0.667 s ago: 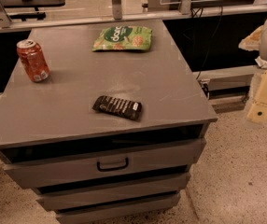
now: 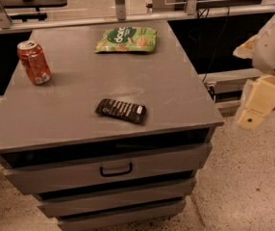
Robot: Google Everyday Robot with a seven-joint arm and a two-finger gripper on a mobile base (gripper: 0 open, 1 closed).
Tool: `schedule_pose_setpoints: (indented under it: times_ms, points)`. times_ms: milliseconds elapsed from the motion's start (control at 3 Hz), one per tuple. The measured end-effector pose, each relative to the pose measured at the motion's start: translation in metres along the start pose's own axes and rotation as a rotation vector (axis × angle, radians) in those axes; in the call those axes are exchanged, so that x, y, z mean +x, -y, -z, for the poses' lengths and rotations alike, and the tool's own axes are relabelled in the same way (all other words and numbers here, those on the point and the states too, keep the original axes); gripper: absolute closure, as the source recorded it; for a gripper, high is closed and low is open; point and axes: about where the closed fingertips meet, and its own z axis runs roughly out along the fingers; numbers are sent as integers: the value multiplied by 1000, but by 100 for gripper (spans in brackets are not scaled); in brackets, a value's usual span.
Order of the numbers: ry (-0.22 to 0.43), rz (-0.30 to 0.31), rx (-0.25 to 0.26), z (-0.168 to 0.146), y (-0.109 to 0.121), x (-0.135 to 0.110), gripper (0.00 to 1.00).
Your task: Move rxbar chocolate near coke can
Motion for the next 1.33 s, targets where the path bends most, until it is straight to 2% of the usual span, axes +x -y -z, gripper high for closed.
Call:
schedule_pose_setpoints:
  times_ms: [667, 1000, 1333]
  points:
    - [214, 0, -60, -89, 10, -74, 0]
    - [290, 2, -90, -122, 15, -111, 0]
    - [332, 2, -121, -152, 16, -139, 0]
